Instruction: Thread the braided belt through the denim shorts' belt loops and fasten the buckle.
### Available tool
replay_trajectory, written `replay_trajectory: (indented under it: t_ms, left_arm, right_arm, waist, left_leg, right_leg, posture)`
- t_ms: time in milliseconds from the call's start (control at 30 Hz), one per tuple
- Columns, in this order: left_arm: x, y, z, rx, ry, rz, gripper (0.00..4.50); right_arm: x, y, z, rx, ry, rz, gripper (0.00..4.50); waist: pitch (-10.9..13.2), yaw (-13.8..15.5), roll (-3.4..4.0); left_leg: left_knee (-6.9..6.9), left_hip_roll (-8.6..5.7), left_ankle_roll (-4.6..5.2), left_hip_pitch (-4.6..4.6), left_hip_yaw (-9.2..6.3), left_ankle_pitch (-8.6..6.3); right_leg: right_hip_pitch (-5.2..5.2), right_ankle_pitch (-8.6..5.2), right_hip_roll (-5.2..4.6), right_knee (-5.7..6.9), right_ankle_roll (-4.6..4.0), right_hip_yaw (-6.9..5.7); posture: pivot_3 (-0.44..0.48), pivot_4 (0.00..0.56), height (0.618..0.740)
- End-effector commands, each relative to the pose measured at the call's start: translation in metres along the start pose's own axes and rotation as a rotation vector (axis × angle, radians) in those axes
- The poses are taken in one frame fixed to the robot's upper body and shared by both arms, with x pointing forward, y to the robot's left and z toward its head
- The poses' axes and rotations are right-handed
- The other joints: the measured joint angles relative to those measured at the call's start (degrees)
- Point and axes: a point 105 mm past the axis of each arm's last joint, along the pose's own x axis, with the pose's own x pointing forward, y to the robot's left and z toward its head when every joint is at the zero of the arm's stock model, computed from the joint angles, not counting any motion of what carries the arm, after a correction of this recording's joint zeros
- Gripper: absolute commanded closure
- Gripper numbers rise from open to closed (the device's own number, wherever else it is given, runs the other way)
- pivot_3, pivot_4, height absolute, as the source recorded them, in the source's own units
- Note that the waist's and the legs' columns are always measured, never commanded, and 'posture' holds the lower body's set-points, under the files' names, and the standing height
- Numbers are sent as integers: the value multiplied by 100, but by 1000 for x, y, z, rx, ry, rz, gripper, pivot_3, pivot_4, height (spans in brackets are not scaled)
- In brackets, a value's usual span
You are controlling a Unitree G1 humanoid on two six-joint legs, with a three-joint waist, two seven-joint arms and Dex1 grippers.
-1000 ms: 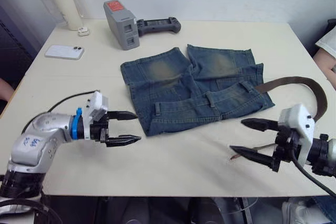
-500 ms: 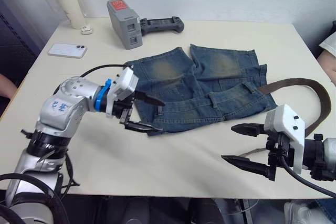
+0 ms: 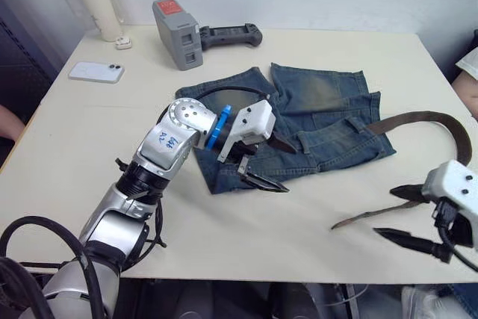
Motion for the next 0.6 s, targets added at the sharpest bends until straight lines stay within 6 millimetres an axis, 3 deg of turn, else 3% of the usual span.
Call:
replay_trajectory:
  t_ms: [33, 167, 267, 400, 500, 600]
  left_arm:
    - [-2, -10, 3, -14, -15, 42, 34]
    - [-4, -17, -1, -74, -66, 95, 34]
    - [-4, -21, -17, -91, -10, 127, 34]
    - [-4, -17, -13, -129, -64, 195, 34]
    - [-2, -15, -17, -121, -46, 222, 0]
    - [-1, -12, -16, -128, -63, 252, 0]
  right_arm:
    - [8, -13, -23, -84, 90, 68, 0]
    - [25, -22, -40, -177, 157, 120, 0]
    - [38, -25, -40, -197, 138, 145, 0]
    - [55, -24, -36, -206, 103, 178, 0]
    - [60, -23, -37, -209, 114, 193, 839]
    - [64, -22, -41, -212, 127, 198, 2216]
  waist:
    - [0, -24, 1]
    - [1, -30, 3]
    - [1, -36, 8]
    - [1, -15, 9]
    - [0, -10, 10]
    - [0, -17, 10]
  left_leg:
    - [0, 0, 0, -1, 0, 0]
    - [4, 0, -1, -4, -7, 0]
    - [10, 0, -2, -1, -12, 1]
    - [14, -1, -4, -6, -19, 2]
    - [16, -4, -4, -12, -30, 2]
    - [15, -3, -4, -11, -31, 2]
  right_leg:
    - [1, 0, 0, 2, 0, 0]
    - [2, 0, -2, 2, 0, -6]
    - [8, 0, -3, -3, 0, -9]
    - [11, 0, -5, -20, -1, -16]
    - [17, 0, -6, -10, 0, -28]
    - [19, 0, -6, -6, 0, -32]
  posture:
    - [0, 150, 664]
    - [0, 150, 664]
    - [0, 150, 664]
    - [0, 150, 664]
    - [0, 150, 664]
    - [0, 150, 664]
